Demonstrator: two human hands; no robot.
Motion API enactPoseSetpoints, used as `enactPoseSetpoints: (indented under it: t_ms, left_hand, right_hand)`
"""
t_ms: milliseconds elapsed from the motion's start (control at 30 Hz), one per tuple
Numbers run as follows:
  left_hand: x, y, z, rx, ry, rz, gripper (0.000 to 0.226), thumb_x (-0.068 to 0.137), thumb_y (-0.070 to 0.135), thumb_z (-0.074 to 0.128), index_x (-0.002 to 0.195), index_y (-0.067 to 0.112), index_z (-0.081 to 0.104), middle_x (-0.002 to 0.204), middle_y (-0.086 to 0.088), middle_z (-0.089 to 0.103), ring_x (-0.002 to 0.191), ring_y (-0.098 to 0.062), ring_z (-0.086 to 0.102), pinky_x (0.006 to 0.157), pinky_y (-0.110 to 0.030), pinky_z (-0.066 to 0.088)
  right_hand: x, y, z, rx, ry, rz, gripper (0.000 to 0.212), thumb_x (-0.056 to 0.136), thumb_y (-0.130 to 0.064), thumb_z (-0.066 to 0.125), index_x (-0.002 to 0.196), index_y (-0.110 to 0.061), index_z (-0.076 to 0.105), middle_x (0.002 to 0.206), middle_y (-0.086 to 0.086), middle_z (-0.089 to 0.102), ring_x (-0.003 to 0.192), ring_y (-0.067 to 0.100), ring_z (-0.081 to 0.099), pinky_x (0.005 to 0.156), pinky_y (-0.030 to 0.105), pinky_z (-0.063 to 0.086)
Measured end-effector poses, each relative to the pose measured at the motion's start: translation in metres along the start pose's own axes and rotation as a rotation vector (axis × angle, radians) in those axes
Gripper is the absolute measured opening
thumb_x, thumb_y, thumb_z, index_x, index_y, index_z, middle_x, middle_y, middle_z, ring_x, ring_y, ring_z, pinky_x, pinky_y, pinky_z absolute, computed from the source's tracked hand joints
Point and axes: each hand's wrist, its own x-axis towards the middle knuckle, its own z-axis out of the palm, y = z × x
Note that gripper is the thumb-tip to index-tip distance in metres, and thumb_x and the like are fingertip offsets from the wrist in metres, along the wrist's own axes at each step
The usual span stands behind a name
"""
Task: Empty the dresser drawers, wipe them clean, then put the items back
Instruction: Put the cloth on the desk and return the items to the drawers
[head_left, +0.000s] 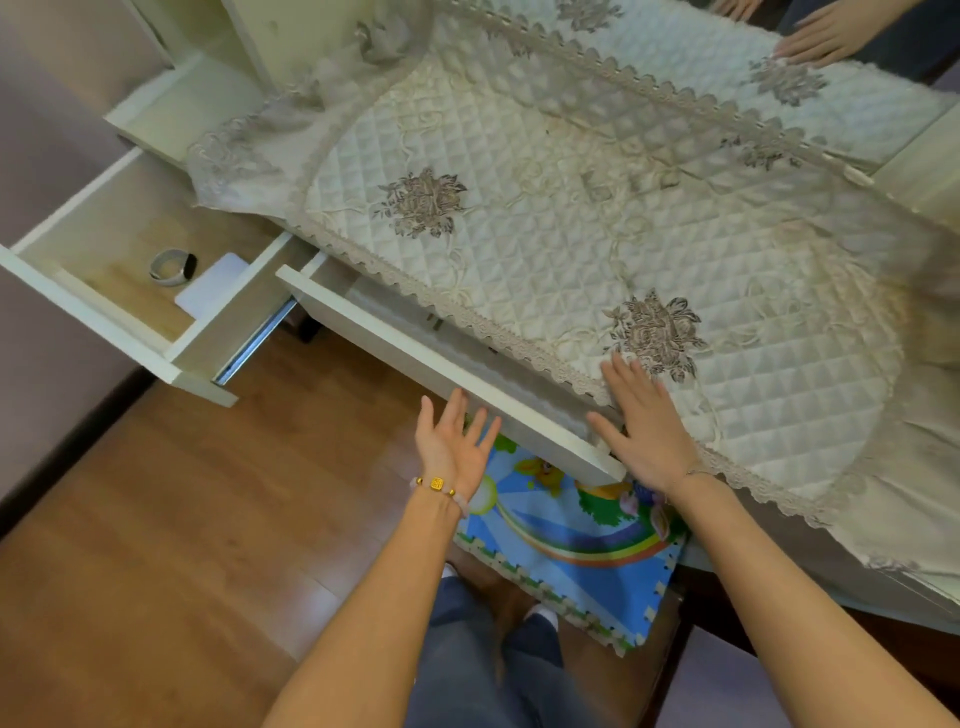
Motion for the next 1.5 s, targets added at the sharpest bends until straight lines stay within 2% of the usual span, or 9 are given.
enactPoseSetpoints:
  t_ms: [400,567,767,900,1067,1200,1300,1400,1500]
  left_hand:
    - [0.033,-0.004,0.038,-0.053,-0.073,-0.026,0.069,0.096,0.057,0.025,0.147,0.01,0.026,0.155,-0.004,0.021,0.141,-0.031,0.022,0.106,-0.044,0.032]
    - [0.033,0.0,0.032,-0.052,-0.087,-0.039,0.07,0.095,0.057,0.026,0.145,0.008,0.028,0.154,-0.006,0.025,0.14,-0.03,0.025,0.109,-0.047,0.03]
    - [0.007,0.009,0.017,0.072,-0.141,-0.017,0.065,0.096,0.053,0.031,0.141,0.006,0.037,0.142,-0.009,0.045,0.131,-0.025,0.041,0.106,-0.045,0.036]
    - [-0.032,0.023,0.012,0.536,-0.135,0.146,0.046,0.1,0.04,0.032,0.129,0.01,0.049,0.132,-0.008,0.055,0.12,-0.021,0.053,0.101,-0.04,0.043]
    - [-0.086,0.041,-0.009,1.283,-0.068,0.643,0.025,0.098,0.035,0.042,0.115,0.025,0.057,0.117,0.007,0.062,0.109,-0.004,0.055,0.095,-0.025,0.043]
    - [-0.121,0.045,-0.033,1.77,0.059,0.892,0.046,0.092,0.047,0.038,0.127,0.021,0.052,0.124,0.006,0.058,0.115,-0.01,0.051,0.092,-0.025,0.038]
    - [-0.144,0.046,-0.047,1.946,0.147,1.018,0.055,0.09,0.051,0.032,0.127,0.016,0.054,0.124,0.0,0.06,0.116,-0.017,0.053,0.095,-0.028,0.037]
    - [-0.166,0.048,-0.06,2.008,0.227,1.139,0.052,0.091,0.046,0.035,0.12,0.012,0.059,0.115,-0.004,0.065,0.108,-0.022,0.06,0.093,-0.031,0.041]
    - [-0.186,0.057,-0.074,2.048,0.332,1.166,0.049,0.091,0.045,0.036,0.118,0.012,0.06,0.113,-0.005,0.066,0.108,-0.023,0.06,0.095,-0.038,0.043]
  right_hand:
    - [0.0,0.001,0.0,0.017,0.007,-0.008,0.077,0.084,-0.063,0.017,0.149,-0.025,0.004,0.156,-0.01,-0.006,0.139,0.003,-0.015,0.115,0.03,-0.01]
    - [-0.001,0.0,-0.001,0.022,0.006,-0.002,0.072,0.089,-0.056,0.024,0.15,-0.023,0.005,0.157,-0.007,-0.005,0.139,0.004,-0.014,0.115,0.031,-0.01]
    - [-0.005,-0.008,-0.01,0.115,0.01,0.015,0.064,0.096,-0.046,0.036,0.149,-0.021,0.012,0.157,-0.005,0.002,0.144,0.01,-0.003,0.118,0.034,-0.002]
    - [-0.018,-0.021,-0.02,0.173,0.103,0.003,0.06,0.095,-0.044,0.043,0.146,-0.019,0.025,0.155,-0.001,0.018,0.144,0.014,0.013,0.118,0.041,0.012]
    - [-0.042,-0.05,-0.034,0.144,0.174,-0.085,0.057,0.095,-0.042,0.042,0.144,-0.016,0.031,0.15,0.003,0.032,0.141,0.019,0.024,0.116,0.036,0.019]
    - [-0.061,-0.076,-0.035,0.139,0.24,-0.2,0.053,0.095,-0.039,0.045,0.14,-0.013,0.038,0.143,0.006,0.043,0.134,0.022,0.037,0.111,0.033,0.026]
    - [-0.071,-0.093,-0.026,0.136,0.229,-0.293,0.052,0.094,-0.037,0.047,0.138,-0.011,0.04,0.137,0.007,0.049,0.128,0.023,0.044,0.108,0.036,0.034]
    - [-0.08,-0.112,-0.016,0.14,0.209,-0.355,0.05,0.094,-0.034,0.049,0.138,-0.012,0.041,0.137,0.004,0.049,0.128,0.02,0.044,0.107,0.037,0.036]
    - [-0.087,-0.133,-0.008,0.122,0.182,-0.419,0.05,0.094,-0.034,0.049,0.139,-0.013,0.04,0.14,0.004,0.047,0.13,0.019,0.042,0.108,0.041,0.035]
